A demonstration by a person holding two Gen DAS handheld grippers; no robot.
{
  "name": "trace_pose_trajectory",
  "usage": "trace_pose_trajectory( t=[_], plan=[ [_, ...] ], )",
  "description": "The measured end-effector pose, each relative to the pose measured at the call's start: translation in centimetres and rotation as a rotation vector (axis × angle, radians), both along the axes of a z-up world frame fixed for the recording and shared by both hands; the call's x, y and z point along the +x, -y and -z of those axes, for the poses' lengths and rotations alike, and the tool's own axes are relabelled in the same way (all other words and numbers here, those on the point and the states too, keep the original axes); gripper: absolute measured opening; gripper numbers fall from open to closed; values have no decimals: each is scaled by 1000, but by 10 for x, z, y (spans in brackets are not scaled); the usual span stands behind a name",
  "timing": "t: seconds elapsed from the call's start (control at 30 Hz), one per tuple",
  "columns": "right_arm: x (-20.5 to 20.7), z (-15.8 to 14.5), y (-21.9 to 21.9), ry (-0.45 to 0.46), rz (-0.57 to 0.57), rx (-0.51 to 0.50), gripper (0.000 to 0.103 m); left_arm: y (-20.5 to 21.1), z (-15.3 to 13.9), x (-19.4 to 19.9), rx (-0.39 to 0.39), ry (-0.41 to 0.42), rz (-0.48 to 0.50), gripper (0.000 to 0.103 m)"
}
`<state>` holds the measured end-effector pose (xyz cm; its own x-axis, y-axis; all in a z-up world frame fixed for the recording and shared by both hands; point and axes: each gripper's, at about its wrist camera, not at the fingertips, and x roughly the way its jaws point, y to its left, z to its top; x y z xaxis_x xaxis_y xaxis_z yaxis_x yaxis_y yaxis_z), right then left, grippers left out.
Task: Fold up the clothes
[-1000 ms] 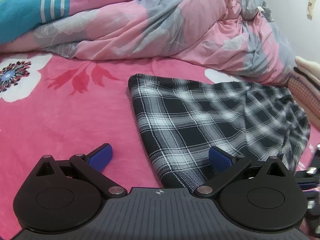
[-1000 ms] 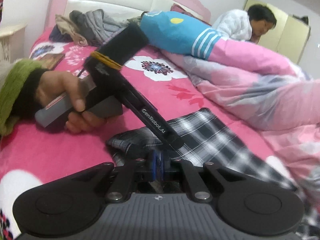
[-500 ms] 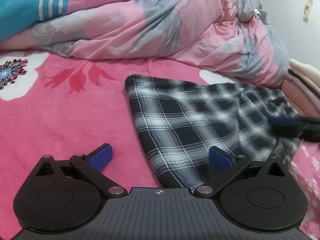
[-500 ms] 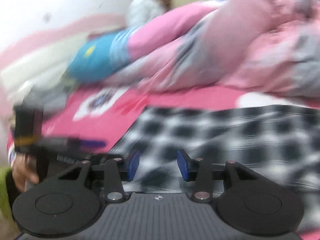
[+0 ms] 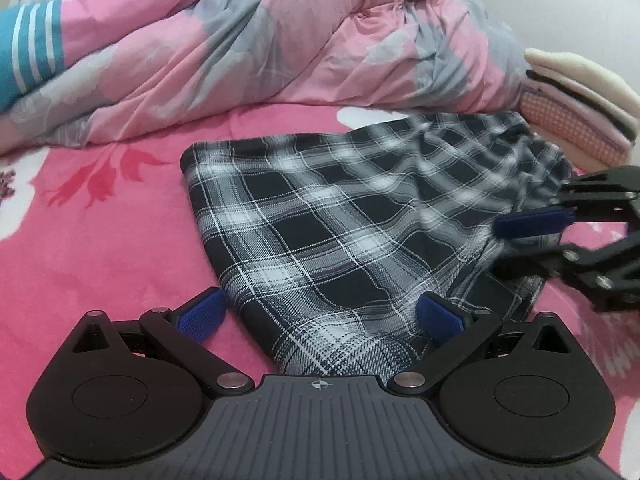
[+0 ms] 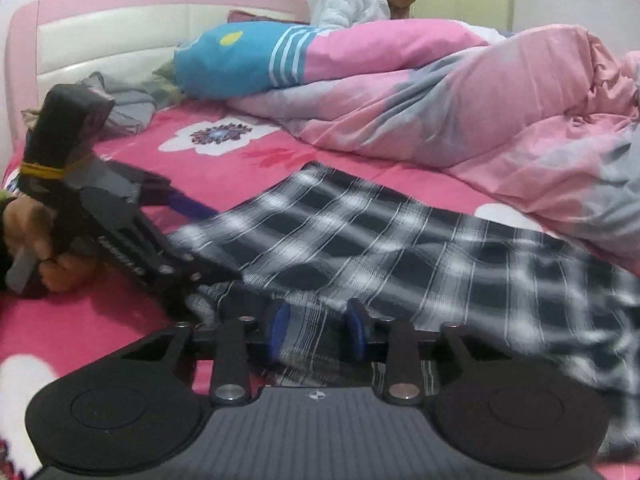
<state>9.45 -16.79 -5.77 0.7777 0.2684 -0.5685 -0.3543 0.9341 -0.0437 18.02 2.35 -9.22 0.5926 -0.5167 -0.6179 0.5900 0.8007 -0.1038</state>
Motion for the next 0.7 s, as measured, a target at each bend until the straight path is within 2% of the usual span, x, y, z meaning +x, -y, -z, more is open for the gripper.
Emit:
trace_pose_trajectory(
  t=[0.27,0.37,0.47,0.57,0.7],
  plan=[
    [11,7,19,-20,102,69,28,1,1,0,8,1,0,103],
    [7,0,35,-7,168,167,28,0,1,0,10,3,1,103],
    [5,-1,49,4,227,208,28,0,1,0,10,3,1,103],
    [-2,-5,53,14,224,239,24,0,1,1,10,5,1,103],
    [-12,-10,59,27,221,280,26,-1,1,1,7,3,1,103]
  ],
)
